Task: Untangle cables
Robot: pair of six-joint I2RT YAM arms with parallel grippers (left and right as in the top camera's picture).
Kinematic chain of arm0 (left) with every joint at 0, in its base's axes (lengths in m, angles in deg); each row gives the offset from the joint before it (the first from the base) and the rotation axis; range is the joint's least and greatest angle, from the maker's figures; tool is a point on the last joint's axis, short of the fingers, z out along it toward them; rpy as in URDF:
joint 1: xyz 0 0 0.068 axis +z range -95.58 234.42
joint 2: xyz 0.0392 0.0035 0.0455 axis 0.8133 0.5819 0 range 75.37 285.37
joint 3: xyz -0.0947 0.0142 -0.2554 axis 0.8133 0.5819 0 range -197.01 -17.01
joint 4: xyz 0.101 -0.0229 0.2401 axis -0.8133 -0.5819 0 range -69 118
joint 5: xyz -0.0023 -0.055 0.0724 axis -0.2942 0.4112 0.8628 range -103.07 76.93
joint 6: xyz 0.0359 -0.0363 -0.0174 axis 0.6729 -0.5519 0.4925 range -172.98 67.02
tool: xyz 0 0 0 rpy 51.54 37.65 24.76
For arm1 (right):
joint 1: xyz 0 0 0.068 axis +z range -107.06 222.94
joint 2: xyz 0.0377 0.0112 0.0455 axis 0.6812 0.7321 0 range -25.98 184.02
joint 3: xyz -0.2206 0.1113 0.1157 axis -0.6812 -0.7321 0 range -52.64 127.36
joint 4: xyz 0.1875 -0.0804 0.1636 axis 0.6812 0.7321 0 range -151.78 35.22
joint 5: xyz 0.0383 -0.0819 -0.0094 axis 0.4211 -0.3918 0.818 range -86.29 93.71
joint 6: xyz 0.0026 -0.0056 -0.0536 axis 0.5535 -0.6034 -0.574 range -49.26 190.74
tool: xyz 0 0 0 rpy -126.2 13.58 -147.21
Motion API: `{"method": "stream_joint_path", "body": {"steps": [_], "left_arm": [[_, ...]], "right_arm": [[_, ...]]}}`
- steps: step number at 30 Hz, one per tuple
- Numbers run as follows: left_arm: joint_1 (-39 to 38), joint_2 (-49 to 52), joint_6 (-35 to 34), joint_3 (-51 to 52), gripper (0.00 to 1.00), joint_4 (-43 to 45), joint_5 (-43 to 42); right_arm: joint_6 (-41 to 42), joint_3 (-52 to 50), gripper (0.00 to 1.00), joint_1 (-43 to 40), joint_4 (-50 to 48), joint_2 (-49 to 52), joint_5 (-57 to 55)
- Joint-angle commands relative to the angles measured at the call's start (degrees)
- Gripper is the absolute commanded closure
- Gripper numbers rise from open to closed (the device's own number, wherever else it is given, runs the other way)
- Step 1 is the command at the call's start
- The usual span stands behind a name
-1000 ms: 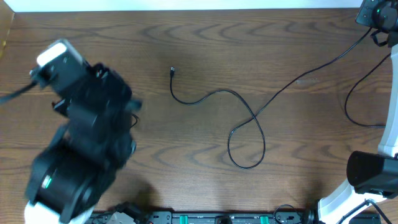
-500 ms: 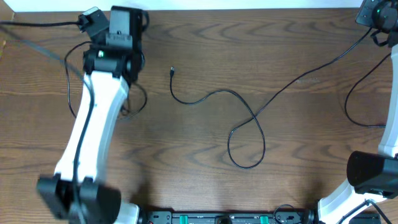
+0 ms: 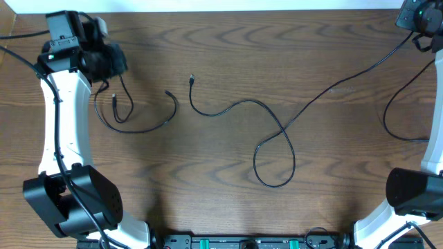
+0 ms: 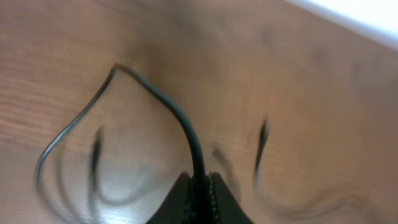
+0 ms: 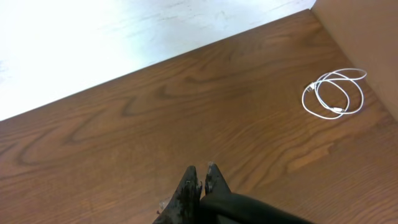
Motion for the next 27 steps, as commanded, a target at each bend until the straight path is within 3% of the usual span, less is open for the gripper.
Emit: {"method": "stream_joint_path", "body": {"steps": [1,10,11,12,13,14,15,17,18,19,21,22,23,25,27], "left_arm": [[0.2,-0.7,16.9,0.0,0.93,-4.8,3.0],[0.2,-0.7,18.8,0.0,0.92,-6.8,5.1],[0.2,-0.7,18.4,0.0,0.83,-6.9,5.1],[0.2,-0.7,17.9,0.0,0.63,-7.0,5.1],[0.2,-0.7,17.8,0.0,0.52,-7.1,5.1],[0.2,-0.7,17.8,0.0,0.33,-7.5,5.1],[0.2,-0.7,17.8,0.0,0.33,-7.7,5.1],[0.2,-0.7,17.8,0.0,0.32,-7.7,5.1],[0.2,-0.7,17.8,0.0,0.32,-7.7,5.1],[0.2,-0.7,17.8,0.0,0.23,-7.8,5.1],[0.2,-0.7,17.8,0.0,0.21,-8.0,5.1],[0.2,-0.7,17.8,0.0,0.12,-8.2,5.1],[0.2,-0.7,17.1,0.0,0.08,-8.4,5.1],[0.2,-0.7,14.8,0.0,0.08,-8.6,5.1],[0.2,-0.7,13.4,0.0,0.07,-8.7,5.1]], "right_arm": [[-0.8,0.0,0.99,0.1,0.0,0.5,-0.1],[-0.8,0.0,0.99,0.0,0.0,0.5,-0.2],[-0.8,0.0,0.96,0.0,0.0,0.5,-0.3],[-0.8,0.0,0.78,-0.1,0.0,0.5,-0.5],[-0.8,0.0,0.63,-0.1,0.0,0.5,-0.6],[-0.8,0.0,0.55,-0.1,-0.1,0.5,-0.7],[-0.9,0.0,0.71,-0.1,-0.1,0.5,-0.7],[-0.8,0.0,0.8,-0.1,-0.1,0.5,-0.7],[-0.9,0.0,0.91,-0.1,-0.1,0.5,-0.7],[-0.8,0.0,0.99,-0.1,-0.2,0.5,-0.7],[-0.8,0.0,0.99,-0.1,-0.2,0.5,-0.7],[-0.8,0.0,0.99,-0.1,-0.2,0.5,-0.7],[-0.8,0.0,0.95,-0.1,-0.2,0.5,-0.6],[-0.6,0.0,0.49,-0.1,0.0,0.5,0.2],[2.7,0.0,0.37,0.0,1.1,0.6,1.8]]}}
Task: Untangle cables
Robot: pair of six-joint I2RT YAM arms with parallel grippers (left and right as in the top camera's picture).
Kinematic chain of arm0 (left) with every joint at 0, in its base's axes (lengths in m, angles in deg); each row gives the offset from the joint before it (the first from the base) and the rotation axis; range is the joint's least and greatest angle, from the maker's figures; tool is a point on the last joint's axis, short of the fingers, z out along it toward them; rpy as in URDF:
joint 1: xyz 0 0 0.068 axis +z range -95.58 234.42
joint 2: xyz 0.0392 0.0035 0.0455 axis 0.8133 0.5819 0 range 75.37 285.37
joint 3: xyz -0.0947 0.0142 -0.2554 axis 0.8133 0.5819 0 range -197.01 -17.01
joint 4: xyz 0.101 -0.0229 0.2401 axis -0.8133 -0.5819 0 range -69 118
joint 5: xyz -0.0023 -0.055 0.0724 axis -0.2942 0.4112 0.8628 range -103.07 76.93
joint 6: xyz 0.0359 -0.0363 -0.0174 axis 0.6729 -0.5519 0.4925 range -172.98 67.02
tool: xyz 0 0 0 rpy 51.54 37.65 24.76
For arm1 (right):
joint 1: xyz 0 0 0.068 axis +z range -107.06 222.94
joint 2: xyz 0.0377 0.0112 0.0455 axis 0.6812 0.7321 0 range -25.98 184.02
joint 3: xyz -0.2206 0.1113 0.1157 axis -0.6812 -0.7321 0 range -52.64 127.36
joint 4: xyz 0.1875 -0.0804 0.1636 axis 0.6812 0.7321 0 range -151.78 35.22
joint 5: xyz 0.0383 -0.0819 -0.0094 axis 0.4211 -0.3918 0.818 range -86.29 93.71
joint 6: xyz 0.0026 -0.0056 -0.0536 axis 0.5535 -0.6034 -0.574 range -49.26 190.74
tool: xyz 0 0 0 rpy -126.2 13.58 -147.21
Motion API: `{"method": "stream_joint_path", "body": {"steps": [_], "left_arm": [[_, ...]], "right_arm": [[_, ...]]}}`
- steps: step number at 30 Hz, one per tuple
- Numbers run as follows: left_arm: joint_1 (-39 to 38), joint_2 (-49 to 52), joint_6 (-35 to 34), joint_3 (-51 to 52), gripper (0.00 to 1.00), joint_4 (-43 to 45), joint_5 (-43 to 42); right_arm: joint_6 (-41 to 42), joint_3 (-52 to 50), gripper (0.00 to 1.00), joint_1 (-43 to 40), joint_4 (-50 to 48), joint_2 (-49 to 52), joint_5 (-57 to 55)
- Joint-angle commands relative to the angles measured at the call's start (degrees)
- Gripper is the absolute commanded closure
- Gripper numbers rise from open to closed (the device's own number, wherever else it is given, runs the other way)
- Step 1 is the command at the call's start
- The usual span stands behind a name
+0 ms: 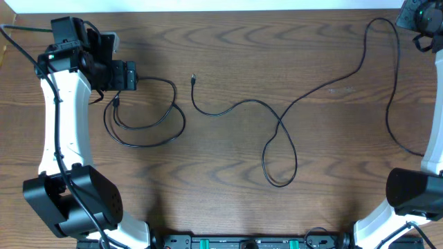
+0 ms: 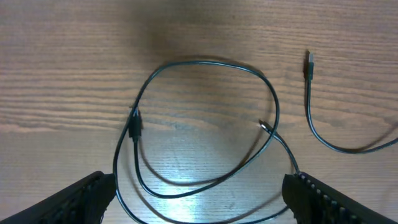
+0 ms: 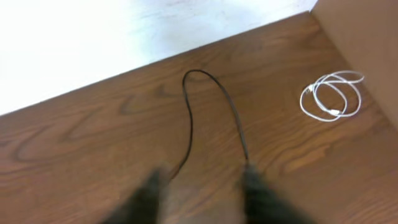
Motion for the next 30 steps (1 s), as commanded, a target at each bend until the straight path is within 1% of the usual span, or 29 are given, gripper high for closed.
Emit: {"method": "stream_joint_path", "body": {"steps": [1,3,4,6,8,9,10,12,14,15,17,18,19,20,22,24,26,30], "left_arm": [[0.2,-0.7,-3.1,0.0,0.08,-0.4,0.1],[0.2,-0.7,-3.2,0.0,0.07,-0.6,0.1],[0.2,-0.7,-3.1,0.0,0.07,-0.8,0.1],[0.2,-0.7,-3.1,0.0,0.07,-1.3,0.2],[0.2,-0.7,-3.1,0.0,0.07,-1.5,0.1],[0.2,-0.7,-3.1,0.0,0.07,-1.5,0.1],[0.2,-0.7,-3.1,0.0,0.07,-1.5,0.1],[0.2,-0.7,-3.1,0.0,0.07,-1.4,0.1],[0.2,-0.7,-3.1,0.0,0.07,-1.5,0.1],[0.2,-0.7,-3.1,0.0,0.07,-1.5,0.1],[0.2,-0.7,-3.2,0.0,0.07,-1.7,0.1],[0.2,-0.7,-3.4,0.0,0.07,-1.8,0.1],[0.2,-0.7,-3.4,0.0,0.07,-1.9,0.1],[0.2,-0.7,-3.6,0.0,0.07,-1.9,0.1],[0.2,-0.7,-3.6,0.0,0.07,-2.1,0.1],[0.2,-0.7,-3.6,0.0,0.07,-2.7,0.1],[0.2,-0.7,-3.5,0.0,0.07,-3.4,0.1],[0.2,-0.7,-3.5,0.0,0.07,-3.4,0.1]], "right_arm": [[5.7,-0.2,0.36,0.1,2.1,0.7,1.8],[12.2,-3.0,0.35,0.2,3.1,0.7,2.4],[12.5,-4.9,0.34,0.2,2.1,0.7,4.3],[9.8,-10.6,0.32,0.3,-2.2,0.7,7.9],[9.4,-14.8,0.28,0.3,-5.0,0.7,7.9],[7.3,-19.1,0.27,0.3,-8.3,0.7,9.5],[6.1,-20.8,0.27,0.3,-9.9,0.7,10.9],[1.2,-27.3,0.27,0.7,-16.9,0.7,17.8],[1.5,-33.3,0.25,1.5,-24.0,0.8,19.9],[2.7,-35.1,0.23,1.9,-26.2,0.8,19.6],[9.7,-39.2,0.21,2.9,-31.7,1.2,18.6],[12.1,-40.1,0.21,3.3,-32.9,1.6,18.5],[15.9,-40.9,0.23,3.8,-33.9,2.2,17.7],[21.5,-41.1,0.27,4.5,-33.9,3.2,15.4],[24.8,-41.1,0.31,5.4,-33.9,4.5,13.6],[28.5,-41.1,0.32,6.7,-33.9,6.4,12.2],[31.8,-41.1,0.3,8.1,-33.1,8.6,9.9],[34.4,-41.1,0.25,8.8,-32.5,12.0,8.9]]}}
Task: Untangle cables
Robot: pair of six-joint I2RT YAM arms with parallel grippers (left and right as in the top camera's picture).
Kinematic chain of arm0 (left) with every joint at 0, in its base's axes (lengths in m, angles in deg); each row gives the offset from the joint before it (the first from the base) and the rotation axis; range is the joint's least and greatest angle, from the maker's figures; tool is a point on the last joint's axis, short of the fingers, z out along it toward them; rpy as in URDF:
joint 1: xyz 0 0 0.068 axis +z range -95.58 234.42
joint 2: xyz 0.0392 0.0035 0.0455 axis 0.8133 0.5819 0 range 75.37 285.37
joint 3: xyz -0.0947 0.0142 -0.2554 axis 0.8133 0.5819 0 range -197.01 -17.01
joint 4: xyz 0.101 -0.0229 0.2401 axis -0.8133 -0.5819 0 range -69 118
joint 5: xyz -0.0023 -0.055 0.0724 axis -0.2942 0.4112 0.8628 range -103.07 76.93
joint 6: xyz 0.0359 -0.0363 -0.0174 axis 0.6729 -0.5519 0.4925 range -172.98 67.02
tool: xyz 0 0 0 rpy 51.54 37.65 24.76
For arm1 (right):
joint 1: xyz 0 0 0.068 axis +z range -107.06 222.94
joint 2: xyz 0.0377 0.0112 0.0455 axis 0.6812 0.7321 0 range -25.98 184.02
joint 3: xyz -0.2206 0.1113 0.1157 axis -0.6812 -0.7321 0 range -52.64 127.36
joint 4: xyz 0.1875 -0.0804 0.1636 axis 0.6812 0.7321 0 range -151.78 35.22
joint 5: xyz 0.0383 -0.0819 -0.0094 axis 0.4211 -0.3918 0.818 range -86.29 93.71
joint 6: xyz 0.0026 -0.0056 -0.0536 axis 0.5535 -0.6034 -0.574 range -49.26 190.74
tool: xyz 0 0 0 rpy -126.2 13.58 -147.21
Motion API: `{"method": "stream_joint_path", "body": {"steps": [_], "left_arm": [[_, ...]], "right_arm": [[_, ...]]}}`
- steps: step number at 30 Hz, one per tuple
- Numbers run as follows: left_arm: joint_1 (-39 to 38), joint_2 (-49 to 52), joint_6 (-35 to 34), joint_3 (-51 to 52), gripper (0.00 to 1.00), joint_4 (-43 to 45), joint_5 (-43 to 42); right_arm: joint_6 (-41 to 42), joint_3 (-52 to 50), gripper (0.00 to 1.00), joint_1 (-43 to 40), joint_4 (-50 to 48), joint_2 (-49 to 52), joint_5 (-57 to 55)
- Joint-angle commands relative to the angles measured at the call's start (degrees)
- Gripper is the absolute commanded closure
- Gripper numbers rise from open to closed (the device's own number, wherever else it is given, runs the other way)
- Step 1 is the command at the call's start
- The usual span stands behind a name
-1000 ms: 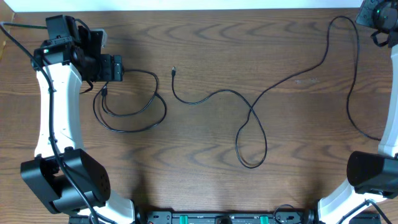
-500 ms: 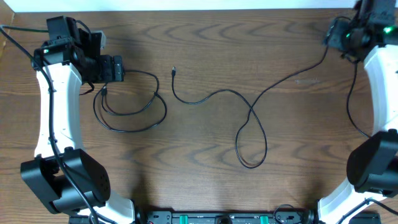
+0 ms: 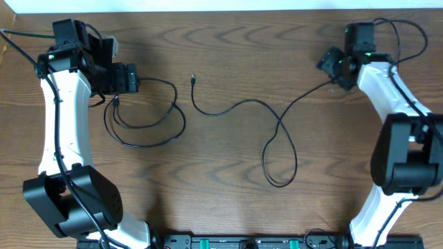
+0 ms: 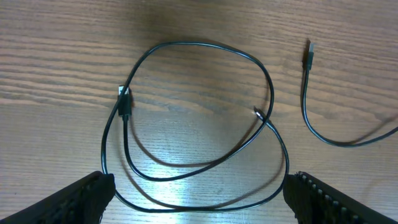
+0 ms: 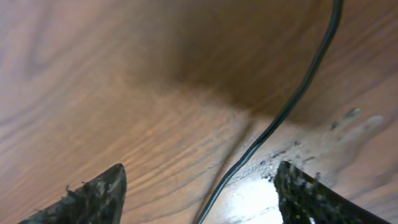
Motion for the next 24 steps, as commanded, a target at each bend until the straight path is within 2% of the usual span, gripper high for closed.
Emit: {"method": "stream_joint_path", "body": {"steps": [1,8,13,16,17,18,19,20,24], "left_arm": [[0.2,-0.7,-0.3,0.0,0.07,-0.2,0.1],[0.2,-0.7,-0.3,0.0,0.07,-0.2,0.1],[0.2,-0.7,-0.3,0.0,0.07,-0.2,0.1],[0.2,-0.7,-0.3,0.0,0.07,-0.3,0.1],[0.2,-0.7,-0.3,0.0,0.07,-0.3,0.1],[0.2,-0.7,-0.3,0.0,0.07,-0.3,0.1],[0.2,-0.7,-0.3,0.0,0.07,-0.4,0.1],[0.2,-0.7,-0.3,0.0,0.07,-0.4,0.1],[0.2,-0.7,-0.3,0.0,0.07,-0.5,0.1]], "right_arm": [[6.4,-0.4,0.25,0.3,0.9,3.1,-3.4],[12.5,-0.4,0.26,0.0,6.3,4.9,-5.1],[12.4,-0.4,0.45,0.0,7.2,6.6,-8.0],[12.3,-0.4,0.5,-0.1,6.5,9.9,-8.9],[12.3,-0.4,0.54,-0.1,6.5,10.9,-8.9],[12.2,-0.4,0.66,-0.2,6.3,11.7,-8.9],[11.8,-0.4,0.94,-0.2,6.1,12.8,-8.7],[11.5,-0.4,0.99,-0.2,5.8,13.9,-8.7],[6.9,0.2,0.99,-0.2,5.0,12.8,-7.5]]}}
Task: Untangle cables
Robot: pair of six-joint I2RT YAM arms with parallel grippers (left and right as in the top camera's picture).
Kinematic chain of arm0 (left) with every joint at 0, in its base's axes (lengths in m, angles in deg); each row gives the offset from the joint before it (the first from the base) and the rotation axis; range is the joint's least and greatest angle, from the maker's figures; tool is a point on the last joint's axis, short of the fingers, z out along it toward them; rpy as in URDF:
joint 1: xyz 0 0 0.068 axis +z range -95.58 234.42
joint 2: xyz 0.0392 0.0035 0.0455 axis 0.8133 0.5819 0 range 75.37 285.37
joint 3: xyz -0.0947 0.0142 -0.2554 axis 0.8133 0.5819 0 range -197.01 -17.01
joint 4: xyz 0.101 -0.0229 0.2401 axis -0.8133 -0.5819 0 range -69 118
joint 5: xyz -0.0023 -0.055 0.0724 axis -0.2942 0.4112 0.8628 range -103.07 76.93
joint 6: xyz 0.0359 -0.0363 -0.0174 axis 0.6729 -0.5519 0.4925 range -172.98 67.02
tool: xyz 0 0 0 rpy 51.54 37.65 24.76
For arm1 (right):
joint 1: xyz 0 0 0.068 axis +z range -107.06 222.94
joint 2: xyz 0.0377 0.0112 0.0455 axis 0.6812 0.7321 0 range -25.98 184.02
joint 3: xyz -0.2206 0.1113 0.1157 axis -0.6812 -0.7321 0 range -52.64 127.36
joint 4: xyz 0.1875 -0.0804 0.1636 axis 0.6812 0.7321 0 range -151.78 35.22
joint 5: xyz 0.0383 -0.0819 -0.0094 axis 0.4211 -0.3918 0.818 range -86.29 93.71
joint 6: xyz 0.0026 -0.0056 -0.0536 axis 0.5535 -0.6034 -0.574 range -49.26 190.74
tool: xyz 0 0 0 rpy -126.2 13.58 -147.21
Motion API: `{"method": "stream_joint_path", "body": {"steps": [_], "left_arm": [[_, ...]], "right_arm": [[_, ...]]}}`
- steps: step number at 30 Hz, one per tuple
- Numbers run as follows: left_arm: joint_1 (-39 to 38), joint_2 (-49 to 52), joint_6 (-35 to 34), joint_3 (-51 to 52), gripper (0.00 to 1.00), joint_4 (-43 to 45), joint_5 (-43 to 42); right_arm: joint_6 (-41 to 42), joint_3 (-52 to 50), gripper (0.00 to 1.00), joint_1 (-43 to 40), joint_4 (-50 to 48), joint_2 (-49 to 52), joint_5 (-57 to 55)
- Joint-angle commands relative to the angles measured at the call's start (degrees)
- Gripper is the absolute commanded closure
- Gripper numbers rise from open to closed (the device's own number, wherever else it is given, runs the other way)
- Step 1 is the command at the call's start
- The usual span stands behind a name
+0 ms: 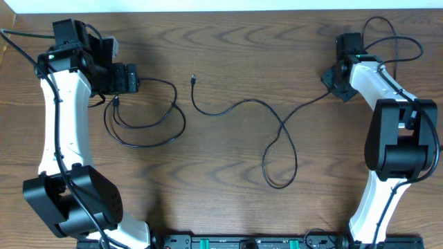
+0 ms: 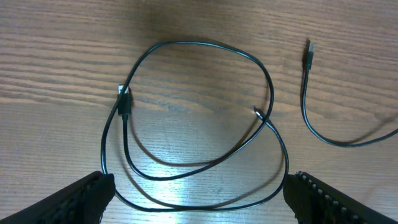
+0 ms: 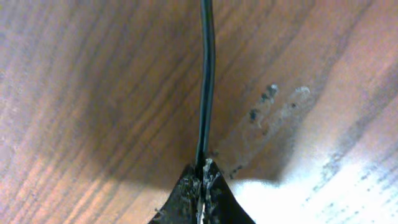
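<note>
A short black cable (image 1: 144,116) lies coiled on the wooden table at the left, and it fills the left wrist view as a coil (image 2: 186,112). My left gripper (image 1: 127,77) hangs open just above it, its fingers (image 2: 81,199) wide apart with nothing between them. A long black cable (image 1: 239,105) runs from its plug (image 1: 192,79) through a crossed loop (image 1: 280,162) to my right gripper (image 1: 336,81), then on into loose loops (image 1: 387,38) at the back right. The right gripper (image 3: 202,169) is shut on this long cable (image 3: 205,74), low over the table.
The long cable's plug (image 2: 308,55) and a curve of it lie right of the coil, apart from it. The table's back edge (image 1: 221,10) runs close behind both grippers. Both arm bases stand at the front edge.
My right gripper was open over the long cable; now it is shut on it, a little nearer the table's right side. The left gripper and the coiled short cable have not moved.
At first my left gripper was shut on the short cable at the back left, and the long cable ran taut to my shut right gripper at the back right corner. Then both were open, the cables lying slack. The right arm came inward and has shut on the long cable.
</note>
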Motion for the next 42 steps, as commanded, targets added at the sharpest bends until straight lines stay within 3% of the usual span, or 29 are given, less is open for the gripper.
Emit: {"method": "stream_joint_path", "body": {"steps": [1,12,18,28,33,37,42], "left_arm": [[0.2,-0.7,-0.3,0.0,0.07,-0.4,0.1],[0.2,-0.7,-0.3,0.0,0.07,-0.4,0.1],[0.2,-0.7,-0.3,0.0,0.07,-0.3,0.0],[0.2,-0.7,-0.3,0.0,0.07,-0.3,-0.7],[0.2,-0.7,-0.3,0.0,0.07,-0.3,-0.7],[0.2,-0.7,-0.3,0.0,0.07,-0.3,-0.8],[0.2,-0.7,-0.3,0.0,0.07,-0.4,-0.8]], "right_arm": [[-5.6,-1.0,0.99,-0.1,0.1,2.9,2.0],[-28.1,9.1,0.98,-4.8,3.8,-30.6,-5.2],[-36.0,9.1,0.99,-15.6,0.1,-41.9,-14.4],[-46.5,9.1,0.98,-36.8,-9.9,-40.5,-13.4],[-50.2,9.1,0.99,-40.2,-16.4,-39.5,-13.4],[-48.4,9.0,0.98,-41.3,-12.1,-38.7,-7.1],[-35.2,8.8,0.99,-41.3,-3.1,-31.3,2.7]]}}
